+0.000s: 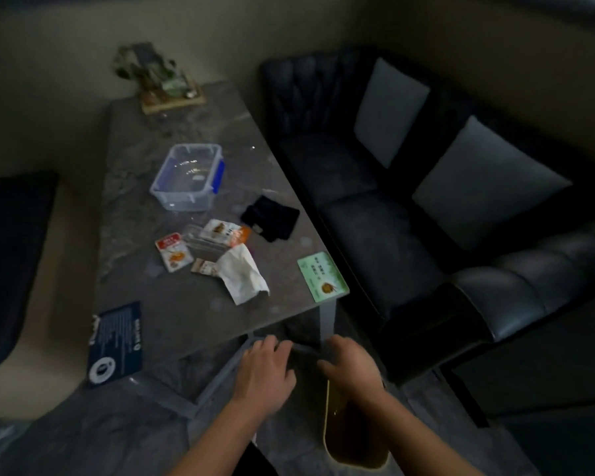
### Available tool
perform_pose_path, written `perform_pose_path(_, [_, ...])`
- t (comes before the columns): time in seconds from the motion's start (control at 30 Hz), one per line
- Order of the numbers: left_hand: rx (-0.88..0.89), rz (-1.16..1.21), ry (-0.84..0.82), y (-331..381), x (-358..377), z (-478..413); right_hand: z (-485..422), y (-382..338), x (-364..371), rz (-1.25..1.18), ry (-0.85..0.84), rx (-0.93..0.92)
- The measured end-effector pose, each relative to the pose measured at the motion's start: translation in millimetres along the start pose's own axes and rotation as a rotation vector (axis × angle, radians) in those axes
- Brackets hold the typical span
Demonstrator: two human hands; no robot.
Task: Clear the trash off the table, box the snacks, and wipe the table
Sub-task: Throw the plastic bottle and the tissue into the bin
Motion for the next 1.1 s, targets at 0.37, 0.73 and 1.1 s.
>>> perform_pose_path(0.37, [-0.050,0.063,0.069,-138,-68,-64,-66,-133,27,0.011,0.109,-0.036])
perform_pose_path(0.73, [0.025,0.041,0.074,-195,-86,-135,-118,-182,32,0.103,0.181,0.018])
perform_pose_path(1.1, [0.110,-0.173,0.041,-202,-79,-226,-158,-171,55,0.139,0.077,0.032])
Point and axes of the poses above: each hand's wrist, its own z-axis away from the middle knuckle, its own x-axis out of the palm, y = z × x, the point moved 4 cm from there along -z, towards the middle knuckle, and after that the axes turned 8 degrees about y, right-handed, at the moved point
